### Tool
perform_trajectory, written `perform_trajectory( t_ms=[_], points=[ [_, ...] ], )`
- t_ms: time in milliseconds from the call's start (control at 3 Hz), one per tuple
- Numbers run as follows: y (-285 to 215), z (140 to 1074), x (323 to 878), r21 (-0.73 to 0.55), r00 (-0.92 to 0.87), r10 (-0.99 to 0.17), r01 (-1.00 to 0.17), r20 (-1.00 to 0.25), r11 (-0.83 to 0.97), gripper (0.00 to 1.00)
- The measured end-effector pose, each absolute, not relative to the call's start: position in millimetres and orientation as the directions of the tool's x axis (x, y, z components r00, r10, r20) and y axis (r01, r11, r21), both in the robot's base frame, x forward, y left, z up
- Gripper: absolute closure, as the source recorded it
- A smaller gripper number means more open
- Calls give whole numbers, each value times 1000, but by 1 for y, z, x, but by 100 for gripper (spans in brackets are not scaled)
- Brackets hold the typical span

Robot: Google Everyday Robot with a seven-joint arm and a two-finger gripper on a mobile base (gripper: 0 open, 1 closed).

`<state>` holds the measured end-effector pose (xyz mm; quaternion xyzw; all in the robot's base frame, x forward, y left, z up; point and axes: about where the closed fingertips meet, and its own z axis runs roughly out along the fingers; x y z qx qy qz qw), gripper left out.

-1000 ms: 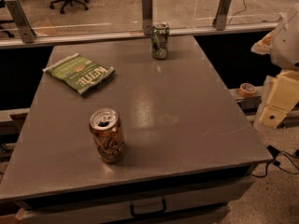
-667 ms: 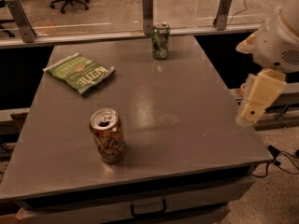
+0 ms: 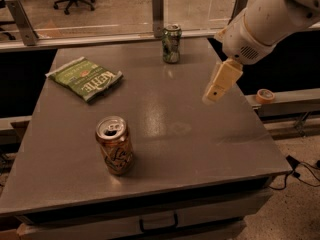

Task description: Pick green can

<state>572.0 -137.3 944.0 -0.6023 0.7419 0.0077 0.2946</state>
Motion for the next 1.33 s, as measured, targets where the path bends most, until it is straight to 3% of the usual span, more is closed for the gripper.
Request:
perform_trajectory(
  t_ms=[667, 1333],
  points=[
    [-136, 944, 577, -351, -120, -874, -883, -471, 311, 0],
    [-129, 922, 652, -329, -150, -706, -805, -692, 493, 0]
  ],
)
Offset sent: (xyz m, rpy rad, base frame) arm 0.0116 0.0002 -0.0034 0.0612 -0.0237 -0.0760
